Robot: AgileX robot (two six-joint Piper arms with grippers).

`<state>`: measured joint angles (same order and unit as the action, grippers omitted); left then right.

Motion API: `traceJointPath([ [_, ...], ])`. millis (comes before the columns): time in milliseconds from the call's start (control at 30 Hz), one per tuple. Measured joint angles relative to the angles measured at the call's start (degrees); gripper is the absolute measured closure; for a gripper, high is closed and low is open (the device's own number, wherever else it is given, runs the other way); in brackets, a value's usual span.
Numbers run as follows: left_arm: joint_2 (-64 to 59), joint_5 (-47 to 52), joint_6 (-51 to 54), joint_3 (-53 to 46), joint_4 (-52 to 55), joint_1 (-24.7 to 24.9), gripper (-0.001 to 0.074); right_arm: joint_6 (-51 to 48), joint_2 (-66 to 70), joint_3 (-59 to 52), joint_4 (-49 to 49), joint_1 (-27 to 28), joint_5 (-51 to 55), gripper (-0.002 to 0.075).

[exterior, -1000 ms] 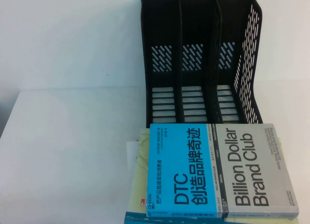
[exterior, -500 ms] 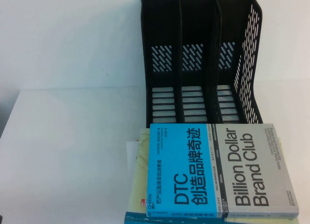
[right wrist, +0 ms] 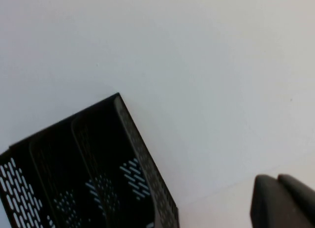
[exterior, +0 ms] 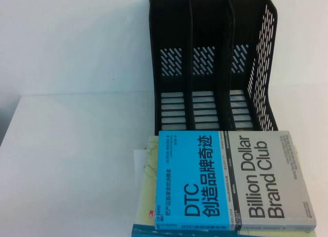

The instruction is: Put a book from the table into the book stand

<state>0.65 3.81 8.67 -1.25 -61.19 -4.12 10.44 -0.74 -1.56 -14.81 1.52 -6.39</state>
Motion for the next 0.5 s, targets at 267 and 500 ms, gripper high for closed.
traceJointPath([
  [267, 0.00, -4.87, -3.42, 0.00, -10.99, 0.00, 0.0739, 0.22, 0.00, 0.00, -0.34, 0.00, -19.56, 0.0729],
  [500, 0.00, 0.84, 7.74, 7.26, -11.73, 0.00, 0.0739, 0.26, 0.00, 2.62, -0.76, 0.00, -30.79, 0.0729],
])
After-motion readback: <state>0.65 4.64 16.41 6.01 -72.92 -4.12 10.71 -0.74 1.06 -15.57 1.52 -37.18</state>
